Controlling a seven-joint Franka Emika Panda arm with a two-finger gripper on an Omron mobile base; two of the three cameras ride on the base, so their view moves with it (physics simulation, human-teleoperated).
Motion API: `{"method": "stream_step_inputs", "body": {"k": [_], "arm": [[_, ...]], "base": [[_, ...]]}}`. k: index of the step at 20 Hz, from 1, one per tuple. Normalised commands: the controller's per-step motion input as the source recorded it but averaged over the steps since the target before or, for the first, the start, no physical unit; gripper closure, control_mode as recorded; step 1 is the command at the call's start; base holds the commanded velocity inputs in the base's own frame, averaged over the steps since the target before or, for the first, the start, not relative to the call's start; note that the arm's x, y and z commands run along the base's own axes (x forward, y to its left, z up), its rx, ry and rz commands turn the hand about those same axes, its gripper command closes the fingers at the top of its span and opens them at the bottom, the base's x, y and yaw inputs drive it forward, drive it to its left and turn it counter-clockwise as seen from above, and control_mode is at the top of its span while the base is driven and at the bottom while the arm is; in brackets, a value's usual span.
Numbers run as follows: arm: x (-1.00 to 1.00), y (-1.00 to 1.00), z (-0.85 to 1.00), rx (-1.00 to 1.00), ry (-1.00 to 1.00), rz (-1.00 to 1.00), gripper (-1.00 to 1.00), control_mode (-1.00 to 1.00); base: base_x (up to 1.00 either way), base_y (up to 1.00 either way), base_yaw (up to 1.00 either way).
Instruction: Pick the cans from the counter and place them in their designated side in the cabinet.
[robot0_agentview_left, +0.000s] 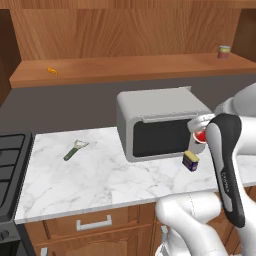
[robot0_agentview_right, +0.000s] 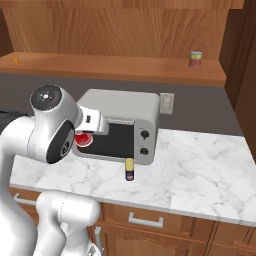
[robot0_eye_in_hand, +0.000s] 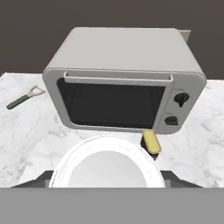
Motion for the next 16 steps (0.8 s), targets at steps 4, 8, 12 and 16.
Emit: {"method": "stream_step_inputs", "body": {"k": [4,8,12,16], "arm": [[-0.02,-0.17,0.25,-0.07,-0.05,0.00,1.00,-1.00],[-0.05,-0.18,0.25,-0.07,-0.07,0.00,1.00,-1.00],[-0.05,-0.18,0.25,-0.06,-0.06,0.00,1.00,-1.00],[-0.01,-0.12,0.25,-0.04,-0.07,0.00,1.00,-1.00]], "base": [[0.00,0.00,0.00],[0.00,0.00,0.00],[0.00,0.00,0.00],[0.00,0.00,0.00]]}}
